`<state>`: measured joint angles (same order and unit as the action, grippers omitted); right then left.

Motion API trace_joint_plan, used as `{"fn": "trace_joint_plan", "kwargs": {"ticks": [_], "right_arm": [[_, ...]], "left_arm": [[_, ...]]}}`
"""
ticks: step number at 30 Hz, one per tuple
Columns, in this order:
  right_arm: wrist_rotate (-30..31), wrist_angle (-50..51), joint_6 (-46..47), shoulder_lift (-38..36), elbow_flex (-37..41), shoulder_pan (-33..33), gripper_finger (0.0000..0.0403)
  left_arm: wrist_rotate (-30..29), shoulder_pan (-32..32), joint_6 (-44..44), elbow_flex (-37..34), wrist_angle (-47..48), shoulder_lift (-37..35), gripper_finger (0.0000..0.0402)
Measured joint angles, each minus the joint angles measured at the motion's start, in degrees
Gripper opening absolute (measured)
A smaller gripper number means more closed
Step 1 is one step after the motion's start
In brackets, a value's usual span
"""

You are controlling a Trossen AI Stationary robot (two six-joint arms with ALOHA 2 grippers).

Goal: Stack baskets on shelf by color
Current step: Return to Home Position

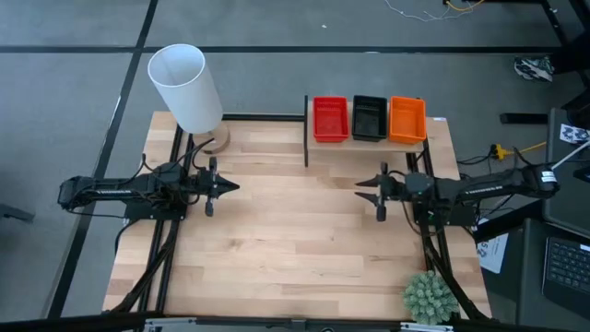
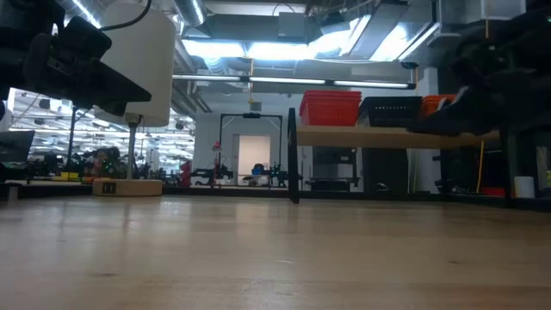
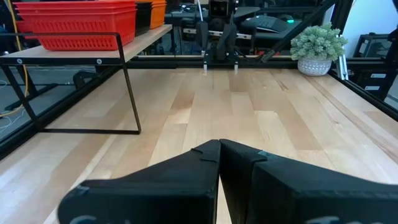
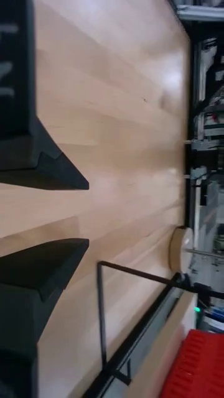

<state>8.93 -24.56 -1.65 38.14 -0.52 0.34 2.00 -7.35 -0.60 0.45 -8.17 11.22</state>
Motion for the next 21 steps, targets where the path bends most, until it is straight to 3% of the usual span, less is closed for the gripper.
{"fn": "trace_joint_plan", "kwargs": {"ticks": [3, 12, 21], "right_arm": [[0.02, 6.10, -0.19, -5.88, 0.11, -0.02, 0.0136], [-1.45, 5.97, 8.42, -21.21, 0.11, -0.02, 0.0136], [-1.49, 12.97, 8.63, -35.73, 0.11, -0.02, 0.0136]], "left_arm": [[0.00, -0.01, 0.00, -0.02, -0.01, 0.02, 0.0000], [0.02, 0.00, 0.00, -0.02, 0.00, 0.02, 0.0000], [0.01, 0.00, 0.00, 0.00, 0.00, 0.01, 0.0000]]}}
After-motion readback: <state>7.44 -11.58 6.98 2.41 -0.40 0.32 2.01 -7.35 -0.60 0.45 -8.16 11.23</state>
